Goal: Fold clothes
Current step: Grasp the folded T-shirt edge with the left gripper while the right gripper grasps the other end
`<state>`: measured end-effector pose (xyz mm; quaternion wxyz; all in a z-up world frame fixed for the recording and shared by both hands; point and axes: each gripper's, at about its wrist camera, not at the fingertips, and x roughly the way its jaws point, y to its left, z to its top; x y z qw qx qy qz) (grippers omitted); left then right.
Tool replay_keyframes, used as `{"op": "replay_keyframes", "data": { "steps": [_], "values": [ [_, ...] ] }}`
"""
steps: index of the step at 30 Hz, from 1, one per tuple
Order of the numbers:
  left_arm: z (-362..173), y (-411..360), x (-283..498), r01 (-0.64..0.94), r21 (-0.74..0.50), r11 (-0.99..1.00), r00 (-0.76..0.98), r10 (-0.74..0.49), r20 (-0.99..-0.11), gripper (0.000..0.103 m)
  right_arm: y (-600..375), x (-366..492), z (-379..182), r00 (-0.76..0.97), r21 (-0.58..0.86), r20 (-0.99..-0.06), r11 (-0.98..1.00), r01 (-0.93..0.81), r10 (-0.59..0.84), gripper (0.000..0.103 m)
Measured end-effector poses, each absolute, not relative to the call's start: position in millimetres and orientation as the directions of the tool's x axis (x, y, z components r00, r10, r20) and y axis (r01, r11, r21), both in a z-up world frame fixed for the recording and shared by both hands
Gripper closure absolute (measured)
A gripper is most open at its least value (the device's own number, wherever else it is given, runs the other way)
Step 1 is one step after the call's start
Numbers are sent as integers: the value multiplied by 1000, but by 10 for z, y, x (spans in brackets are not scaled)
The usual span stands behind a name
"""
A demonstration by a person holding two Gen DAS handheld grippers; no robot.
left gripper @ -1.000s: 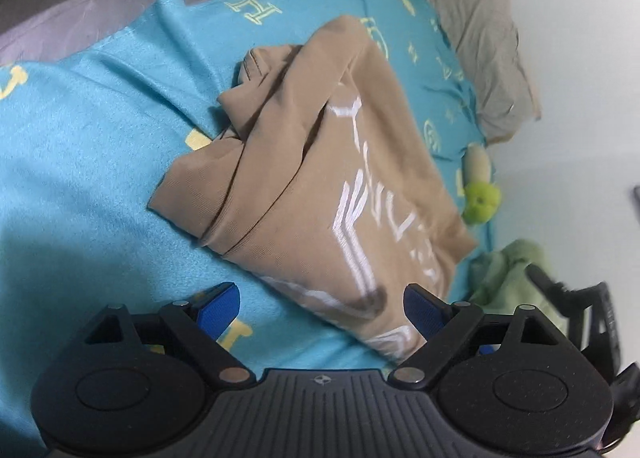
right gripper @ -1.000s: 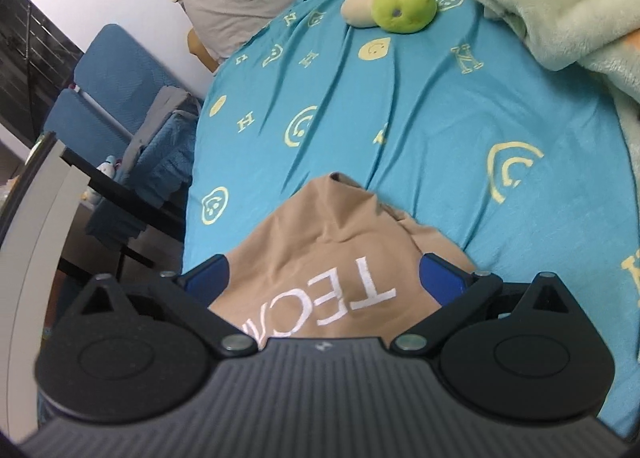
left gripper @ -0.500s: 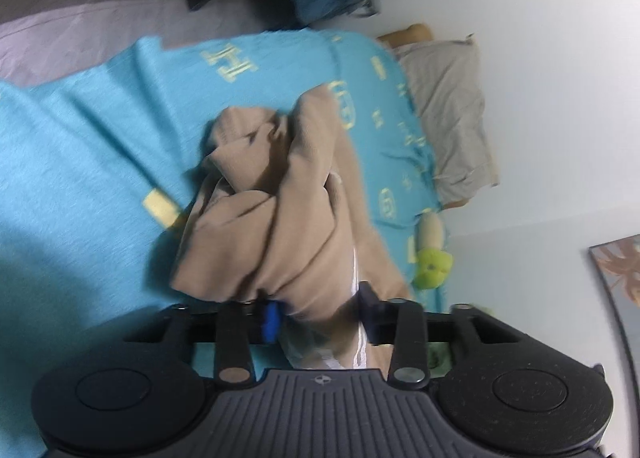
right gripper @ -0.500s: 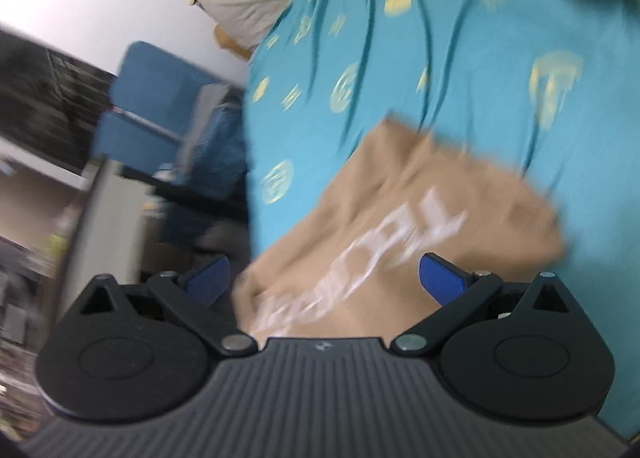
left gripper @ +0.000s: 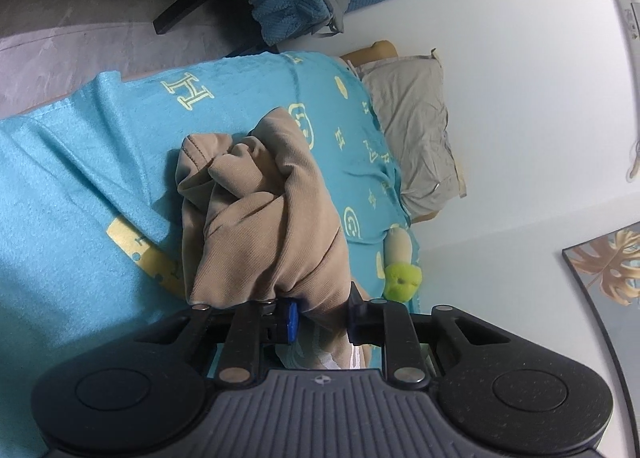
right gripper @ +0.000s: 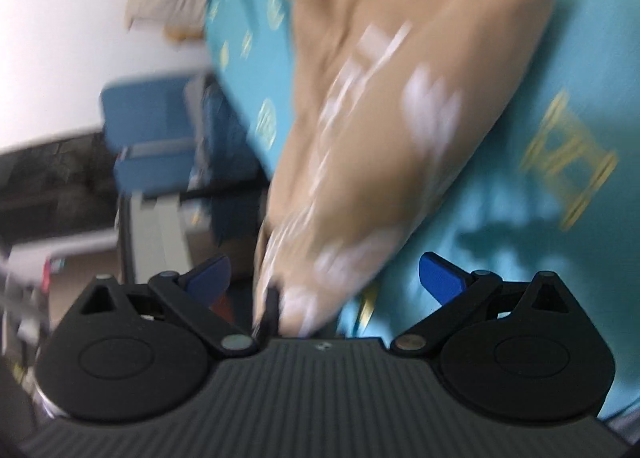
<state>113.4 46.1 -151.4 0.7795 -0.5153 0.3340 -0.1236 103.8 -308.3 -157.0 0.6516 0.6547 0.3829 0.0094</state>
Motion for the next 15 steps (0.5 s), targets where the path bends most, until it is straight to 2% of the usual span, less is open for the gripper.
{"op": "replay_keyframes", "data": {
  "steps": [2, 4, 5, 7, 8, 9, 10, 11, 12, 14, 15],
  "values": [
    [-1522, 478, 1129, -154, -889, 430, 748, -537, -389, 81, -3156, 1032, -1618, 720, 840, -528, 152, 521, 450, 3],
    [-1534, 490, 1127, -161, -892, 423, 749, -537, -389, 81, -3208, 1058, -1654, 725, 824, -561, 185, 536, 399, 20],
    [-1543, 494, 1130, -165, -892, 420, 747, -537, -391, 81, -3211, 1071, -1651, 727, 820, -569, 200, 537, 383, 34],
    [-1572, 506, 1136, -179, -895, 409, 743, -540, -395, 81, -3197, 1096, -1645, 730, 817, -576, 221, 533, 369, 42],
    [-1590, 514, 1142, -184, -898, 400, 742, -543, -394, 80, -3188, 1102, -1627, 733, 816, -578, 238, 528, 359, 56],
    [-1609, 522, 1149, -189, -901, 391, 739, -548, -393, 79, -3182, 1104, -1595, 737, 815, -579, 258, 519, 348, 64],
    [-1630, 527, 1164, -199, -901, 386, 732, -552, -399, 76, -3178, 1103, -1567, 743, 817, -576, 272, 509, 340, 66],
    [-1653, 527, 1182, -209, -899, 385, 723, -558, -407, 68, -3173, 1098, -1546, 750, 821, -569, 278, 499, 336, 71],
    [-1677, 527, 1201, -218, -897, 384, 714, -564, -415, 56, -3179, 1092, -1536, 756, 825, -564, 282, 491, 332, 73],
    [-1760, 502, 1247, -240, -898, 370, 684, -591, -426, 40, -3203, 1083, -1526, 765, 829, -556, 291, 478, 325, 76],
    [-1800, 498, 1269, -254, -896, 365, 674, -597, -434, 38, -3210, 1086, -1523, 768, 829, -553, 298, 472, 323, 77]
  ]
}}
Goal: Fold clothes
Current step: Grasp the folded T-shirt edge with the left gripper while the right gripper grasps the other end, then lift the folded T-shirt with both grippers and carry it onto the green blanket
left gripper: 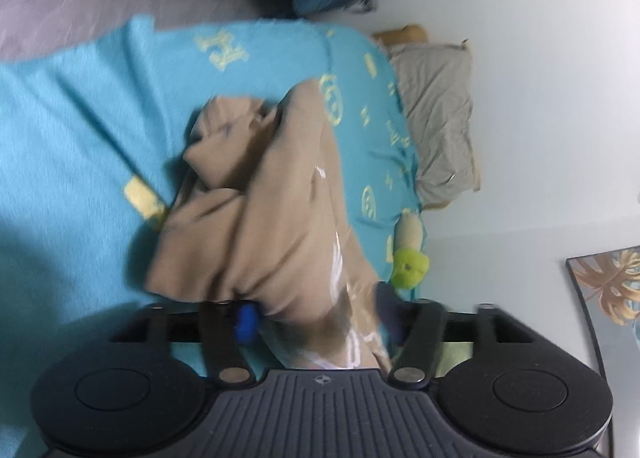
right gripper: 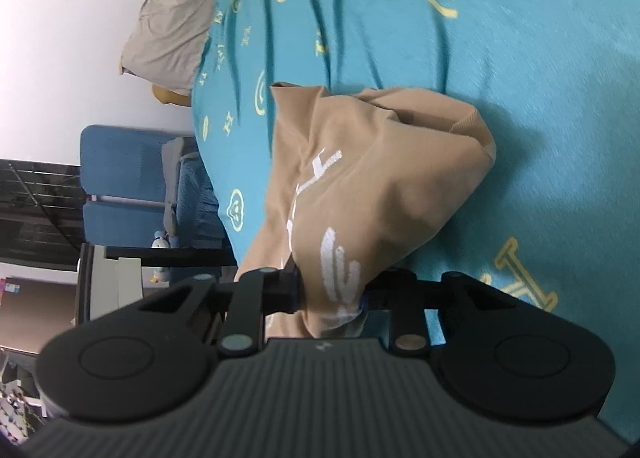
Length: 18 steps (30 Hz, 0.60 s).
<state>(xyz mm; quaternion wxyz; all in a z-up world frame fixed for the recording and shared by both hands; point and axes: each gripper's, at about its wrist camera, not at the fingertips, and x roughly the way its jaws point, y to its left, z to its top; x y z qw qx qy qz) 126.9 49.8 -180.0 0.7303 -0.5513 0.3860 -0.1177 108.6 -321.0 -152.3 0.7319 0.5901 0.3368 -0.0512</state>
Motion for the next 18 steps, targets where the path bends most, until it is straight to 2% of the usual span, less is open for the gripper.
{"op": "replay_keyframes", "data": {
  "steps": [4, 8, 10, 14, 18],
  "values": [
    [-1937, 546, 1314, -305, -900, 311, 670, -601, -435, 39, -3193, 1142, -1448, 784, 836, -534, 334, 435, 316, 78],
    [-2001, 596, 1309, -324, -906, 274, 685, -592, -424, 46, -3166, 1147, -1347, 803, 845, -505, 367, 388, 315, 79],
    [-1989, 605, 1307, -324, -907, 270, 697, -580, -422, 52, -3150, 1139, -1289, 810, 845, -495, 390, 365, 314, 80],
    [-1892, 601, 1310, -296, -905, 306, 711, -562, -422, 72, -3157, 1078, -1170, 817, 847, -481, 408, 340, 319, 81],
    [-1628, 608, 1238, -237, -910, 339, 722, -565, -398, 78, -3195, 928, -1036, 822, 853, -475, 395, 341, 315, 81]
  ]
}}
